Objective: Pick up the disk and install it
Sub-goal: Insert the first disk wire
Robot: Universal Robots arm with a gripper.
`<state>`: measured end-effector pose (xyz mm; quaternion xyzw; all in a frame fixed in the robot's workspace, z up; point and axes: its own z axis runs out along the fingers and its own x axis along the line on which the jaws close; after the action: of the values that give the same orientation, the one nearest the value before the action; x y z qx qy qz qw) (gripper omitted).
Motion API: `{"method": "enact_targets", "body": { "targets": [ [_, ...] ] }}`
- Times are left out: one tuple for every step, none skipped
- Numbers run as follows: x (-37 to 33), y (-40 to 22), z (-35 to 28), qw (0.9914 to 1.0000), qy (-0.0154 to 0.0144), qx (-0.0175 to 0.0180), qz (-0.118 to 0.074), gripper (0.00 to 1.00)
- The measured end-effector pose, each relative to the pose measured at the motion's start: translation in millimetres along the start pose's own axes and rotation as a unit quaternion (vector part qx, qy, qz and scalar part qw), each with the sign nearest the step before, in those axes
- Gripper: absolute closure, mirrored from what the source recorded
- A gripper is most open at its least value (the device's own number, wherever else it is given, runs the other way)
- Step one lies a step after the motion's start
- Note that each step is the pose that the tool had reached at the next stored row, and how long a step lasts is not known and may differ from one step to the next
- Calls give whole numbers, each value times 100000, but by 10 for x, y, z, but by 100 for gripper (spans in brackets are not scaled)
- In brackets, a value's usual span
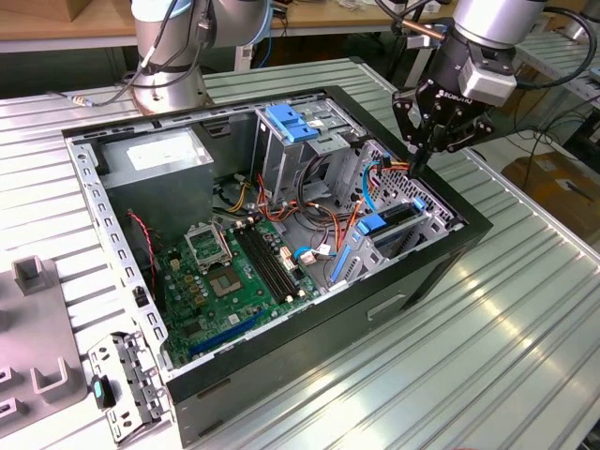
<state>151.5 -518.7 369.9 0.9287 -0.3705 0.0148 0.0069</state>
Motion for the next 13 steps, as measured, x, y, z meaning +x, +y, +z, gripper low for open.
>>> {"method": "enact_targets", "body": {
  "targets": [
    [0, 0, 0, 100000, -1, 0, -1, 84],
    [0, 0, 0, 100000, 0, -1, 3, 84],
    [0, 0, 0, 100000, 1, -2, 4, 84],
    [0, 0, 0, 100000, -2, 0, 64, 84],
    [0, 0, 0, 99998, -1, -20, 635, 84],
    [0, 1, 0, 99985, -7, -57, 1750, 84],
    [-2, 2, 0, 99966, -6, -83, 2606, 84],
    [-13, 11, -1, 99964, -3, -91, 2698, 84],
    [-25, 24, -1, 99963, -7, -91, 2719, 84],
    [-32, 31, -1, 99963, -10, -88, 2736, 84],
    [-35, 35, -1, 99962, -10, -88, 2761, 84],
    [-36, 36, -1, 99923, -6, -130, 3921, 84],
    [-37, 37, 0, 99832, -11, -188, 5798, 84]
  ]
}}
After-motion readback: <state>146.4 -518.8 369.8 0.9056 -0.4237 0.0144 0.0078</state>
